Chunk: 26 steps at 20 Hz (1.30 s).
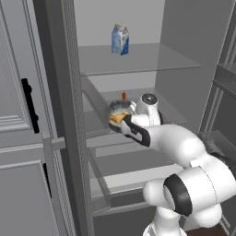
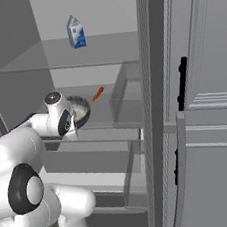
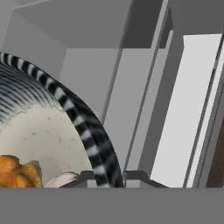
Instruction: Pick the chicken drumstick and garlic from their plates and place them in the bowl. Then put the bowl in the fridge.
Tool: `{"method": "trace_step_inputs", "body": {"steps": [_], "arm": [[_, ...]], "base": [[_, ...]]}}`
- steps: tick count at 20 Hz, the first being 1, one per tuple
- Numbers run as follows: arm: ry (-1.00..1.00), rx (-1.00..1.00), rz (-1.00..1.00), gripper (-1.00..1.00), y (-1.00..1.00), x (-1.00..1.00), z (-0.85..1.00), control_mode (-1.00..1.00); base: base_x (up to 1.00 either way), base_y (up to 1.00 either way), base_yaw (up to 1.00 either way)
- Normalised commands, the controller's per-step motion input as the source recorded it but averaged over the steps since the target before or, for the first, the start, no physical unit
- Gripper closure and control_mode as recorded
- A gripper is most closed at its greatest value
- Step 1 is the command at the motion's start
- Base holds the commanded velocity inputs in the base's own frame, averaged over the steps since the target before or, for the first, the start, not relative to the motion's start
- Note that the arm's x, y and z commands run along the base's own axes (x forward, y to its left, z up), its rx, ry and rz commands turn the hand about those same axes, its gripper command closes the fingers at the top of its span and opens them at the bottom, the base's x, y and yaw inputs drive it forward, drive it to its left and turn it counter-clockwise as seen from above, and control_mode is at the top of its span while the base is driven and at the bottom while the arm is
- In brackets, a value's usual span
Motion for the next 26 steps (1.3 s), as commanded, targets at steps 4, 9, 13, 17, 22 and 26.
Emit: {"method": "trace_step_inputs", "body": {"steps": [4,9,13,17,22,26], "arm": [[0.08,0.0,0.02,1.0,0.05,0.97,-0.01,-1.0],[0.07,-0.01,0.03,1.0,0.18,0.62,-0.14,-1.0],[0.17,-0.07,0.02,1.0,0.32,0.06,-0.4,-1.0],[0.02,0.0,0.0,1.0,0.01,0.0,-0.07,-1.0],[0.0,0.02,0.0,-1.0,0.0,0.0,-0.28,-1.0],[-0.08,0.06,0.0,-1.0,0.0,0.0,-0.24,-1.0]], "base": [[0.0,0.0,0.0],[0.0,0.0,0.0],[0.0,0.0,0.0],[0.0,0.0,0.0],[0.0,0.0,0.0],[0.0,0.0,0.0]]}}
